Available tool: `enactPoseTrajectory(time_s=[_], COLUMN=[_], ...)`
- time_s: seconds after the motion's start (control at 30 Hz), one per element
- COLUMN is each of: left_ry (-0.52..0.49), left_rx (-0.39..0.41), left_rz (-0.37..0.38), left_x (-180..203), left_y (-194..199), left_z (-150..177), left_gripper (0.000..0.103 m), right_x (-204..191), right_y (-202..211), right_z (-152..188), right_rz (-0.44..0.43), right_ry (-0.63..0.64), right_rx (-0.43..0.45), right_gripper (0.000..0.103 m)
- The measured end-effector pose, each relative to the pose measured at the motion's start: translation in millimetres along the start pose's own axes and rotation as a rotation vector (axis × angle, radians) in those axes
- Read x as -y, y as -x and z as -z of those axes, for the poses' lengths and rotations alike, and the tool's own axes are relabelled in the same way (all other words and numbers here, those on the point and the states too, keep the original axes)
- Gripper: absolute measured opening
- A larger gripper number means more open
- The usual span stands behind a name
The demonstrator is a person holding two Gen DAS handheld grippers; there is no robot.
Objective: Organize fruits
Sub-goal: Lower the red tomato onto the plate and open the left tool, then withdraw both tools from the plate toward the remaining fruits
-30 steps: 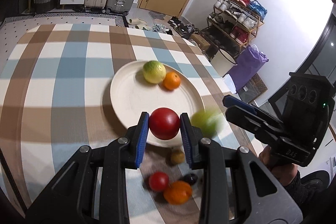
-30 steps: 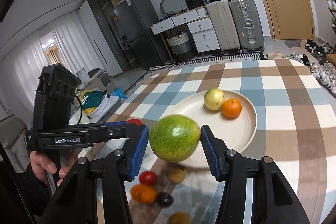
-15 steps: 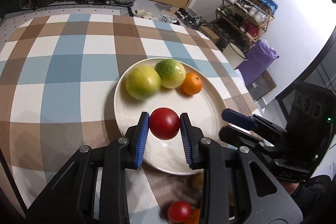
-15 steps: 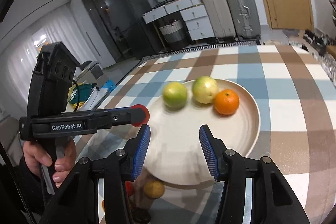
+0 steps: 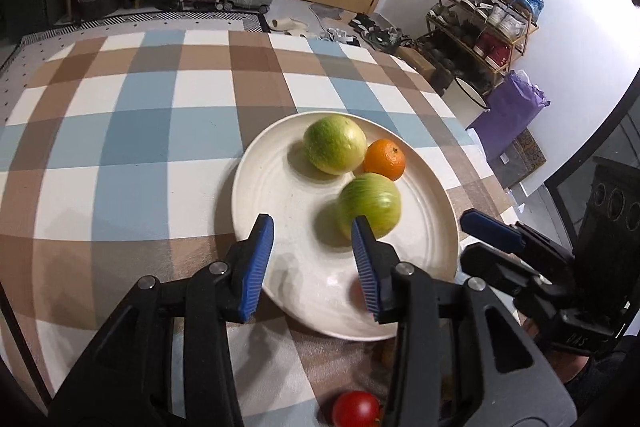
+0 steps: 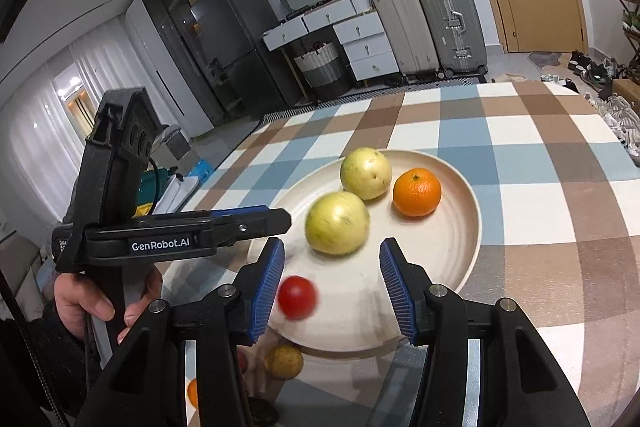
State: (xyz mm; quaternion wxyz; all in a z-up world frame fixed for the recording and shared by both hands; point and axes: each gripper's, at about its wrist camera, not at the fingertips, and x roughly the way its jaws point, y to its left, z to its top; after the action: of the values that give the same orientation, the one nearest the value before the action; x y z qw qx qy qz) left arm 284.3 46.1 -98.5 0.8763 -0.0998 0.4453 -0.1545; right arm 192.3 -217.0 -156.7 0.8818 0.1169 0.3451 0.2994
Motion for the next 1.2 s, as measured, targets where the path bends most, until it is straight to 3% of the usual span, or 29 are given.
enactPoseTrajectory(time_s=[0.57,0.93,1.07,1.2], left_ry=[-0.02,-0.049,-0.057,-0.058], left_rx=[0.064,0.105,0.123,0.146], left_rz=[-0.03,-0.099,-0.114,-0.125], left_x=[17,39,47,55], left_y=[71,114,129,142], left_z=[44,79,90,101], left_gripper=[0.036,0.037,0.043,0.051], right_x=[-21,-38,-45,-52], right_y=[59,86,98,109], right_z=[16,28,32,37], right_rz=[0.027,0.03,0.039,0.042], right_ry=[0.018,0.034,0.041,0.049], right_rx=[0.077,0.111,0.138,0.159], right_gripper=[0.051,0.052,0.063,0.066])
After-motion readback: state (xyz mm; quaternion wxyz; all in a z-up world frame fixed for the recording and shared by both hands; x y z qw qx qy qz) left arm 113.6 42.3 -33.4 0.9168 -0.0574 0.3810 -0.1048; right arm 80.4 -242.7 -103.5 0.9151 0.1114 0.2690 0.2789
